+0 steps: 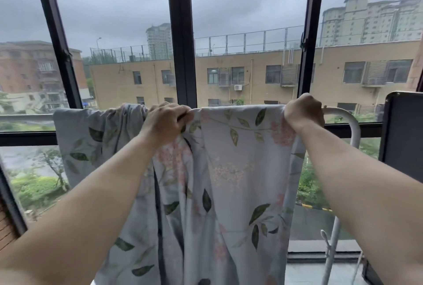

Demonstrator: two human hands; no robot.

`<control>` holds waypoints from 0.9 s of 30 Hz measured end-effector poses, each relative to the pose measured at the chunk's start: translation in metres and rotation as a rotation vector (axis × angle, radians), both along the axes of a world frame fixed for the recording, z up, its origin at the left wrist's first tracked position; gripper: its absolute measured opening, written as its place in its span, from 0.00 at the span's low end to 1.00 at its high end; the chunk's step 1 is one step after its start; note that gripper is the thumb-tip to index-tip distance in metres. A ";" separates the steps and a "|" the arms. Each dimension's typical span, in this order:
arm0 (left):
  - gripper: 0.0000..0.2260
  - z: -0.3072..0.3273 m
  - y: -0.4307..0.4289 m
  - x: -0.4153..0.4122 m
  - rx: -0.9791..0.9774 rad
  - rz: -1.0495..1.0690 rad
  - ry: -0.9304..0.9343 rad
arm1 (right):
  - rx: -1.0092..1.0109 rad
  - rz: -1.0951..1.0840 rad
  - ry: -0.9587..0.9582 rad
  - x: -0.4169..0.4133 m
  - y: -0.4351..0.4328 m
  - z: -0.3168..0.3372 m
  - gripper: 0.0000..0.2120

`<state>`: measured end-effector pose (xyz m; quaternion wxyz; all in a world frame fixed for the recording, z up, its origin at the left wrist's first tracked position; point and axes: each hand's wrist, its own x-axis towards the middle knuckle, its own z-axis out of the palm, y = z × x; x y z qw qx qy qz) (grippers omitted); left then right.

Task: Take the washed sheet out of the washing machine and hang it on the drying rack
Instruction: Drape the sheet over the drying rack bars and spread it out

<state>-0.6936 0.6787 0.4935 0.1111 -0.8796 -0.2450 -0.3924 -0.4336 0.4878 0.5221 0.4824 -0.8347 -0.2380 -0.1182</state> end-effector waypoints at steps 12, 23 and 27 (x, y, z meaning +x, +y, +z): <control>0.11 0.008 0.029 -0.046 -0.210 0.267 -0.412 | -0.003 0.019 -0.013 0.000 0.006 0.000 0.15; 0.24 -0.005 -0.002 0.017 0.073 0.140 -0.104 | -0.034 -0.030 0.010 0.010 -0.001 0.001 0.15; 0.22 -0.006 0.012 0.002 0.099 0.173 -0.141 | -0.054 -0.013 -0.013 0.008 0.000 0.003 0.15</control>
